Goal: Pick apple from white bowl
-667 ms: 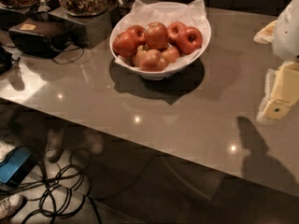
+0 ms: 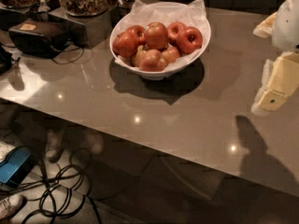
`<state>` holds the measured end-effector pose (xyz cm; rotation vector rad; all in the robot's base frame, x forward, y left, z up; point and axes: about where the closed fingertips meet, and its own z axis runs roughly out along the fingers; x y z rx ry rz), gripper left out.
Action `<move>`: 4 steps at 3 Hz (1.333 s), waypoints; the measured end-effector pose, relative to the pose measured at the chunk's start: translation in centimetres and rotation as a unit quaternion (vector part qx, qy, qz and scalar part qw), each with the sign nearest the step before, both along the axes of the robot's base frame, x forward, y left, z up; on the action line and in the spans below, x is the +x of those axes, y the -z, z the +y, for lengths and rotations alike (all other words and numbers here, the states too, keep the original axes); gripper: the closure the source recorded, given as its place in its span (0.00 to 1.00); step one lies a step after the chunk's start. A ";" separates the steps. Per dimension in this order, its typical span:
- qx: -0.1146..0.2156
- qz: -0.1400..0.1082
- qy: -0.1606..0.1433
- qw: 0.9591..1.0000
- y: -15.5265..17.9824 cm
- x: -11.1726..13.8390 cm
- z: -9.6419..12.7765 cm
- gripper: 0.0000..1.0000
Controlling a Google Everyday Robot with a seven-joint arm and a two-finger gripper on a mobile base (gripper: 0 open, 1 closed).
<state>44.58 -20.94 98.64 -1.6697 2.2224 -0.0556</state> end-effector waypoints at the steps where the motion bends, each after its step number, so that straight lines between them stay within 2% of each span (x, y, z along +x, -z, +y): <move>1: 0.019 0.006 0.003 1.000 -0.7 1.9 1.4 0.00; 2: 0.013 0.013 -0.025 1.000 -1.3 3.8 4.0 0.00; 3: 0.015 0.006 -0.027 0.999 -1.4 4.0 4.3 0.00; 4: 0.015 0.013 -0.011 1.000 -1.2 5.2 5.2 0.00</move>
Offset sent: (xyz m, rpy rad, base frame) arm 0.0540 0.0685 0.0176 -0.0043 0.0759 0.1282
